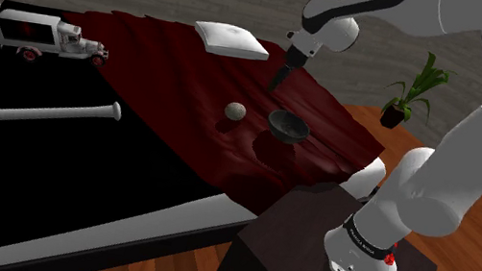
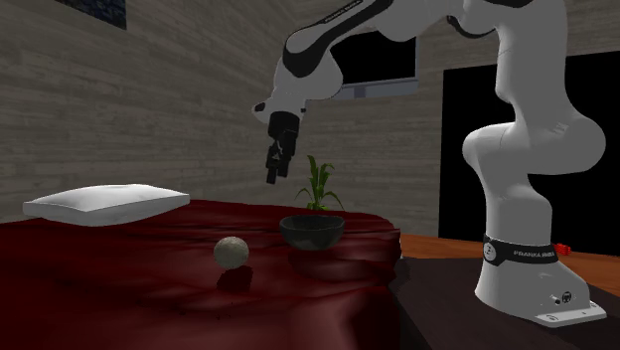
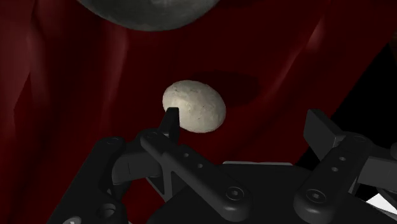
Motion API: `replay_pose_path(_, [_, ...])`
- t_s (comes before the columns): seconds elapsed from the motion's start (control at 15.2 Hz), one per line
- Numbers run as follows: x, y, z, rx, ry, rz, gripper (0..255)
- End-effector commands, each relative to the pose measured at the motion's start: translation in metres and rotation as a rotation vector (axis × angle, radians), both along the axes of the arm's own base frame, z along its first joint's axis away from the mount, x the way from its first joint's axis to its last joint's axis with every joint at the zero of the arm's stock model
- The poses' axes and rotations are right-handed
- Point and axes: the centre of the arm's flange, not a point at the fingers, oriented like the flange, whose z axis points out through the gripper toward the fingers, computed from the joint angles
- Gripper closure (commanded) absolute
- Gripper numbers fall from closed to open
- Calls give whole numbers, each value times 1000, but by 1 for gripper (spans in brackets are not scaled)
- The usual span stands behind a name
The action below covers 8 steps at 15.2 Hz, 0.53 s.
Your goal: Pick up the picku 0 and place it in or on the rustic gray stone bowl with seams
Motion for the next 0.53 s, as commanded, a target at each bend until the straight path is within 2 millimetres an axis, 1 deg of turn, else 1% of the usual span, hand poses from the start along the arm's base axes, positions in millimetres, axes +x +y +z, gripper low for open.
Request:
replay_pose_path(0.0, [20,-6,-18,17,-10,41,0])
replay_pose_path(0.46, [92,-14,-85,73,-34,171,0])
